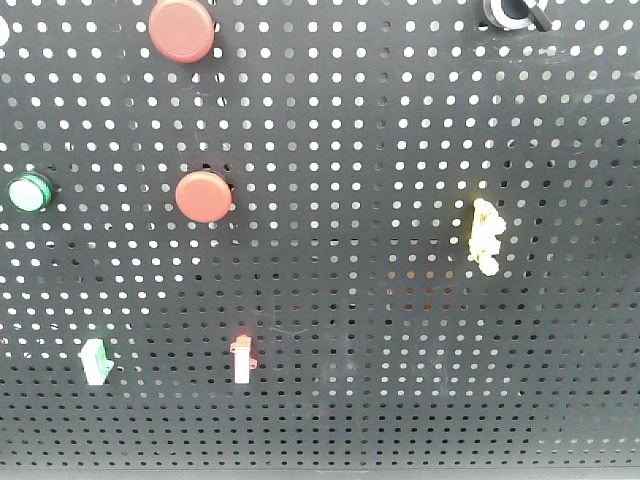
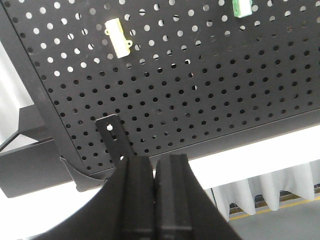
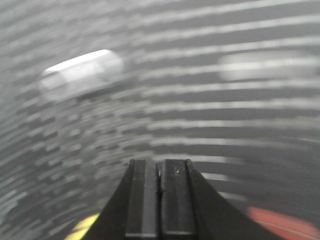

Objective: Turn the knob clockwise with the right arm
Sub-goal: 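Raise the right gripper toward the silver knob at the board's top, then lower the open right gripper onto the silver knob and grip it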

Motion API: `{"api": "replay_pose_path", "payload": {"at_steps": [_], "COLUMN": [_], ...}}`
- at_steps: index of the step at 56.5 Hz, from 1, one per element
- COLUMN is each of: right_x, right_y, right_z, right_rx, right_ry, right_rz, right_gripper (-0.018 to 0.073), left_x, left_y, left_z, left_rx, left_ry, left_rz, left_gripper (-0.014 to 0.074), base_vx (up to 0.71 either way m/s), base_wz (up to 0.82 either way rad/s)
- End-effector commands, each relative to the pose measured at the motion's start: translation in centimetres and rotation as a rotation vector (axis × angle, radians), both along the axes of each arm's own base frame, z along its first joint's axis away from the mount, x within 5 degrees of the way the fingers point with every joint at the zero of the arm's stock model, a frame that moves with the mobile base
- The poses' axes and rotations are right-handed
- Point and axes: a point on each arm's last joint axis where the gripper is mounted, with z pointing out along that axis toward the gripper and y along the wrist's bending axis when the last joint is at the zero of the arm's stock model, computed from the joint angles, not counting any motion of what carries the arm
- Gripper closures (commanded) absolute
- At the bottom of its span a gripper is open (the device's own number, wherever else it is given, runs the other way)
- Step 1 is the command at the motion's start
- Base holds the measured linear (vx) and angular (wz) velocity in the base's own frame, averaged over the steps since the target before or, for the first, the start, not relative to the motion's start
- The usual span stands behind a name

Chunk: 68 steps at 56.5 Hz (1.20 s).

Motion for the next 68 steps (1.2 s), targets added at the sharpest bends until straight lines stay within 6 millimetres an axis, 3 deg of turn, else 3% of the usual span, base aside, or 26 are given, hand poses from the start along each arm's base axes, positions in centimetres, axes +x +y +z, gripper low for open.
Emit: {"api": "replay_pose_path", "payload": {"at_steps": [1, 6, 12, 29, 41, 51, 61, 68], "right_x": [0.1, 0.4, 0.5, 0.1, 0.7, 1.6, 2.2, 2.3], "right_y": [3.0, 5.8, 7.2, 4.6, 5.0, 5.8, 6.3, 6.2], "right_z": [1.4, 1.4, 2.2, 7.5, 9.7, 9.5, 9.3, 9.4], "right_rx": [-0.106, -0.184, -0.284, -0.405, -0.521, -0.579, -0.63, -0.657], "right_ry": [-0.107, -0.093, -0.084, -0.085, -0.163, -0.17, -0.183, -0.202], "right_rz": [0.147, 0.247, 0.249, -0.027, -0.09, -0.101, -0.13, -0.154], "right_gripper": [0.0567, 0.0567, 0.0567, 0.0567, 0.0549, 0.0435, 0.0237, 0.0179], "left_x": [0.1, 0.1, 0.1, 0.1, 0.1, 0.1, 0.1, 0.1], "left_y": [-0.1, -0.1, -0.1, -0.1, -0.1, -0.1, -0.1, -0.1], "left_z": [0.1, 0.1, 0.1, 0.1, 0.1, 0.1, 0.1, 0.1], "left_rx": [-0.01, -0.01, -0.01, -0.01, -0.01, -0.01, -0.01, -0.01], "left_ry": [-0.056, -0.056, -0.056, -0.056, -0.056, -0.056, -0.056, -0.056], "left_rz": [-0.013, -0.013, -0.013, -0.013, -0.013, -0.013, -0.013, -0.013], "left_gripper": [0.0603, 0.0603, 0.0603, 0.0603, 0.0603, 0.0603, 0.0603, 0.0603], "base_vx": [0.0, 0.0, 0.0, 0.0, 0.0, 0.0, 0.0, 0.0], "base_wz": [0.0, 0.0, 0.0, 0.0, 0.0, 0.0, 0.0, 0.0]}}
